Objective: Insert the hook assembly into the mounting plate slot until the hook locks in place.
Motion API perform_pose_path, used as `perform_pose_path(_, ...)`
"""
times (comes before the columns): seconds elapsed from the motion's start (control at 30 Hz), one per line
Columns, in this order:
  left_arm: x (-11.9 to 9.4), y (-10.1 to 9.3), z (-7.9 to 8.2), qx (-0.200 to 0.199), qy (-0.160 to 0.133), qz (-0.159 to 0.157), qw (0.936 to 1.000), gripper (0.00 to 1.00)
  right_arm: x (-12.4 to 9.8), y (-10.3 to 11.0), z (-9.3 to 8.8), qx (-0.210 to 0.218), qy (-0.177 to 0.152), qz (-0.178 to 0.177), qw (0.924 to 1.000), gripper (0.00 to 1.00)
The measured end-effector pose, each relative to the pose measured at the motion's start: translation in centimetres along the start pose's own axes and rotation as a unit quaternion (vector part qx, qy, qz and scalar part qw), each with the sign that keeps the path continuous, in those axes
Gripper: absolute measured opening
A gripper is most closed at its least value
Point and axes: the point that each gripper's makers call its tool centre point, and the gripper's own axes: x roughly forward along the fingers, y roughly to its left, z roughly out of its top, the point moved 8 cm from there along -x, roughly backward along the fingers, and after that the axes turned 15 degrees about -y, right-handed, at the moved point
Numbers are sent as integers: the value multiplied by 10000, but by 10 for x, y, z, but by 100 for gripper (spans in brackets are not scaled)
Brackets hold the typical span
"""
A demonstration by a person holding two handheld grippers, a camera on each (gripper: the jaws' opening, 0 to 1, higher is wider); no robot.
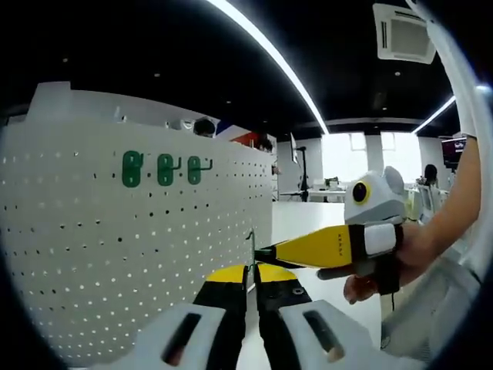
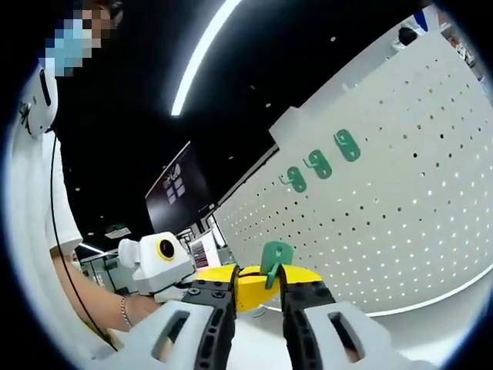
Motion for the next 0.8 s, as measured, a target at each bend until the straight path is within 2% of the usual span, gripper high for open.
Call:
perform_pose_path(0.4,-1,-1,0,4,-35,38,10000,3,1,-4,1,86,-75,-267,9996,6)
perform_pose_path(0.8,-4,-1,0,49,-7,127,9999,4,4,-5,-2,-6,29,-342,9994,2)
